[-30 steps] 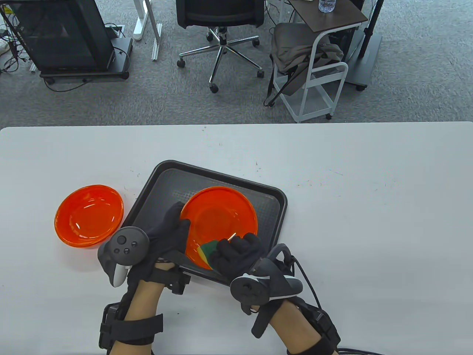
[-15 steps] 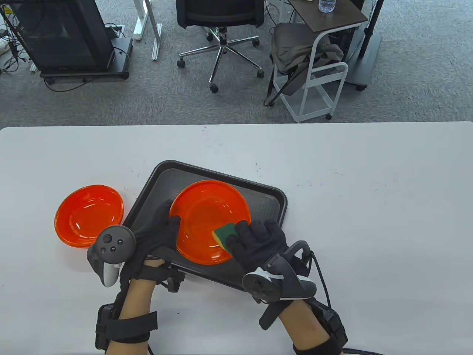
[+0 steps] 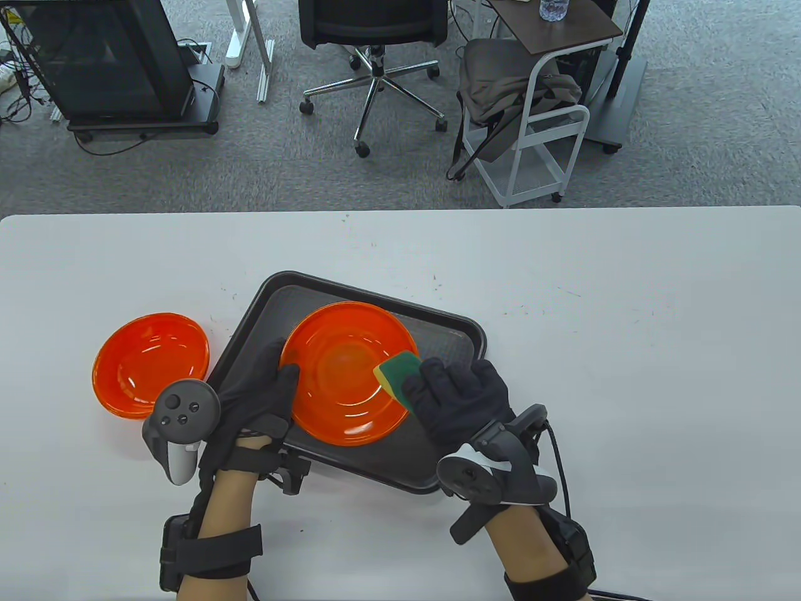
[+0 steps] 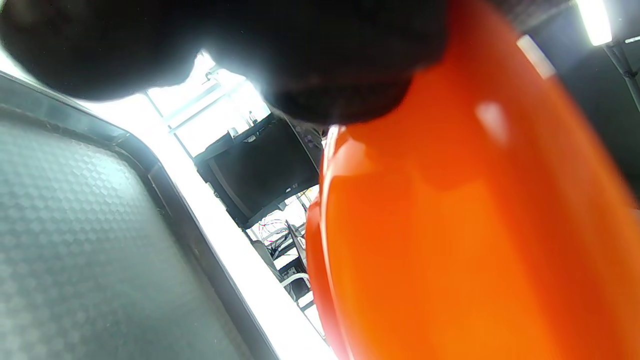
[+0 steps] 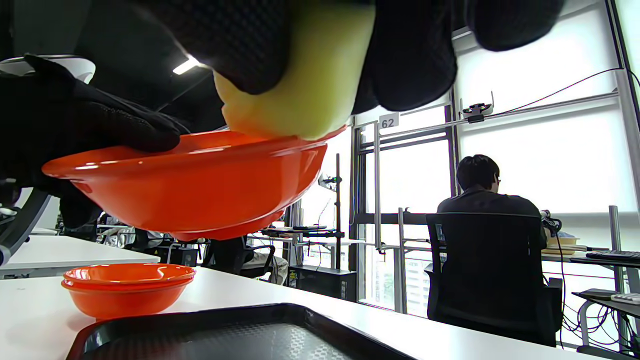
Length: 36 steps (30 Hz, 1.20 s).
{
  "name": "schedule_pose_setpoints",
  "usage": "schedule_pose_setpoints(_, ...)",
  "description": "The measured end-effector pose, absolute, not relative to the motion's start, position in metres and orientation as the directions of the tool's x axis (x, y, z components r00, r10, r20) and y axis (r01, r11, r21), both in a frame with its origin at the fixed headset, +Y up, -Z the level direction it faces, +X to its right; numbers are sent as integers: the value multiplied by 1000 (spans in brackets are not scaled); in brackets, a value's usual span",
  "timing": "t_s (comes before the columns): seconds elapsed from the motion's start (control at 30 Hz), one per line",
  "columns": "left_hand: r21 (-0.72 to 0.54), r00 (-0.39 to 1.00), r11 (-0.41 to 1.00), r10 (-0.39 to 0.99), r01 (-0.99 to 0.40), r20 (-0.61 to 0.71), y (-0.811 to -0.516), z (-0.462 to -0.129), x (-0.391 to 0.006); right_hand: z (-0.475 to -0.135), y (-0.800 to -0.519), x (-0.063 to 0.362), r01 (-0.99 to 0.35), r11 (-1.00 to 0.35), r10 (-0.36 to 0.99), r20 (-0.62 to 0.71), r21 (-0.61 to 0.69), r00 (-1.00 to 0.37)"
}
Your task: Wipe bowl with sponge
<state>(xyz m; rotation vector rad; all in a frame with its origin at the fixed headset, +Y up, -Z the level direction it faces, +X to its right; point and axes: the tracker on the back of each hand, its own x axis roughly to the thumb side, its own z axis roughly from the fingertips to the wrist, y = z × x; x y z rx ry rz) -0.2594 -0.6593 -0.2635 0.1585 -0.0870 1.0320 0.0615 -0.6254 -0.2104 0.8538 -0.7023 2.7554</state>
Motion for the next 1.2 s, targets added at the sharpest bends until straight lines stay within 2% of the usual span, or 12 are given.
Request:
schedule_pose_setpoints(0.2,114,489,477,863,-871,125,-660,-263,-269,-214,-624,75,-307,-863,53,532,-401,-845)
schedule_pose_setpoints(0.27,116,462,449,878,-886,125,-661,-263,-272,-216,-624,81,-351,-850,101,532,-392,-840)
schedule_pose_setpoints(0.37,103,415,404,902,-909,119,-663,-264,-275,-220,-628,89,-525,-790,298,551,-316,-779)
schedule_pose_setpoints(0.43,91,376,368,919,-926,116,-664,-264,-276,-225,-638,95,-729,-657,547,543,-193,-637)
schedule_pose_setpoints(0.53,65,319,313,941,-947,115,-667,-265,-277,-233,-648,100,-890,-453,742,533,-47,-406)
schedule_pose_setpoints(0.6,52,297,293,948,-955,116,-668,-265,-276,-234,-650,100,-909,-417,760,549,0,-348)
schedule_pose_setpoints(0.67,47,300,297,947,-954,116,-668,-265,-276,-235,-651,98,-900,-435,746,572,32,-341)
schedule_pose_setpoints(0.8,35,338,336,936,-941,100,-668,-266,-272,-237,-657,94,-944,-309,809,554,117,-197)
schedule_pose_setpoints(0.93,-4,403,404,913,-915,68,-670,-267,-266,-237,-659,94,-948,-301,802,567,107,-190)
schedule_pose_setpoints(1.1,-102,411,420,907,-902,93,-665,-268,-258,-237,-660,97,-977,-189,821,561,102,-101)
schedule_pose_setpoints(1.2,-120,410,420,907,-899,99,-664,-267,-254,-237,-661,99,-984,-147,832,551,97,-70)
